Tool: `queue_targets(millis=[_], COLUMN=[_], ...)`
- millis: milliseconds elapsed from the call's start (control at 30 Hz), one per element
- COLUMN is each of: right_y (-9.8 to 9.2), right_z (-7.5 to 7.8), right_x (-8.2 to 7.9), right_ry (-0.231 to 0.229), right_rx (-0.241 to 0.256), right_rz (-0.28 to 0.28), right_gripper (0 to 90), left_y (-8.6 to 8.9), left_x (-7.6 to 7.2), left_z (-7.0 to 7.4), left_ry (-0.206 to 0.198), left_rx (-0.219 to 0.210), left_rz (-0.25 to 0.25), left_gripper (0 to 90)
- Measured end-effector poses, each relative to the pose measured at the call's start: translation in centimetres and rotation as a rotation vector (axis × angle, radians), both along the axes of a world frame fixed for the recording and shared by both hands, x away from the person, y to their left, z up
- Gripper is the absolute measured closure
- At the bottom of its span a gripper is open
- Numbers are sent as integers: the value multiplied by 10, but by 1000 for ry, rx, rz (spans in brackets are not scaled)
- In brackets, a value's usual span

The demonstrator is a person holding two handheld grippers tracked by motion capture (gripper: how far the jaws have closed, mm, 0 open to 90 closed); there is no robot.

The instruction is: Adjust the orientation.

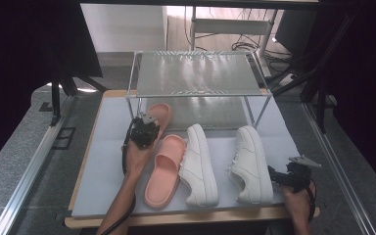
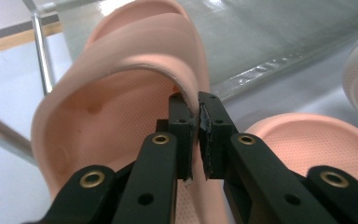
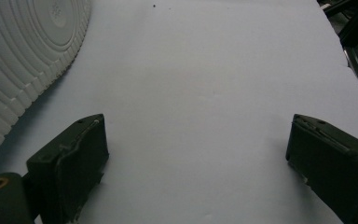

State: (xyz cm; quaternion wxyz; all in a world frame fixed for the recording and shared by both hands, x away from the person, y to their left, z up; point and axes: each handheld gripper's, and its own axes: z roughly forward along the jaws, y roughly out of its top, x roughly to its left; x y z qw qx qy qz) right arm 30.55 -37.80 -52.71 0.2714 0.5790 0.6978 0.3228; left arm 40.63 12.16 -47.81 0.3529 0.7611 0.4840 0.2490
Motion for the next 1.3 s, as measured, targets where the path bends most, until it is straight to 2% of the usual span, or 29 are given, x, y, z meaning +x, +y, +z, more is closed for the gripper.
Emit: queue_targets(millis=[167,200,267,300,333,467,500,733,867,900,967,1000,1033,1167,1300], right_y=[0,0,0,0,0,0,0,0,0,0,0,0,0,0,0], right_z=[0,0,0,0,0,0,0,0,0,0,0,0,0,0,0], right_x=[0,0,0,0,0,0,0,0,0,0,0,0,0,0,0], right_ry=[0,0,0,0,0,0,0,0,0,0,0,0,0,0,0], right_rx=[0,0,0,0,0,0,0,2,1,1,1,0,0,0,0], right_rz=[0,0,0,0,0,0,0,-1,-2,-2,-3,-2,-2,-2,-2], right_gripper=[57,56,57,57,57,57,57,57,56,57,57,57,57,57,57], left_y=[-1,-1,0,3,8,16,21,40,51,56,58,61,61,65,64], left_x=[4,4,1,-1,-6,-15,-23,-52,-74,-84,-89,-98,-98,-112,-116], left_z=[-2,-2,1,3,7,12,15,16,11,8,6,1,1,-10,-16], left_ry=[14,11,3,-1,-7,-15,-16,-16,-8,-2,2,14,14,61,81], left_rx=[-7,-2,-9,-28,-51,-76,-92,-104,-99,-99,-100,-89,-89,-82,-62], left_rz=[1,-3,-3,-2,-1,0,-3,-20,-26,-27,-27,-36,-36,-81,-81], left_gripper=[827,796,767,763,747,718,703,675,713,754,792,820,833,889,894])
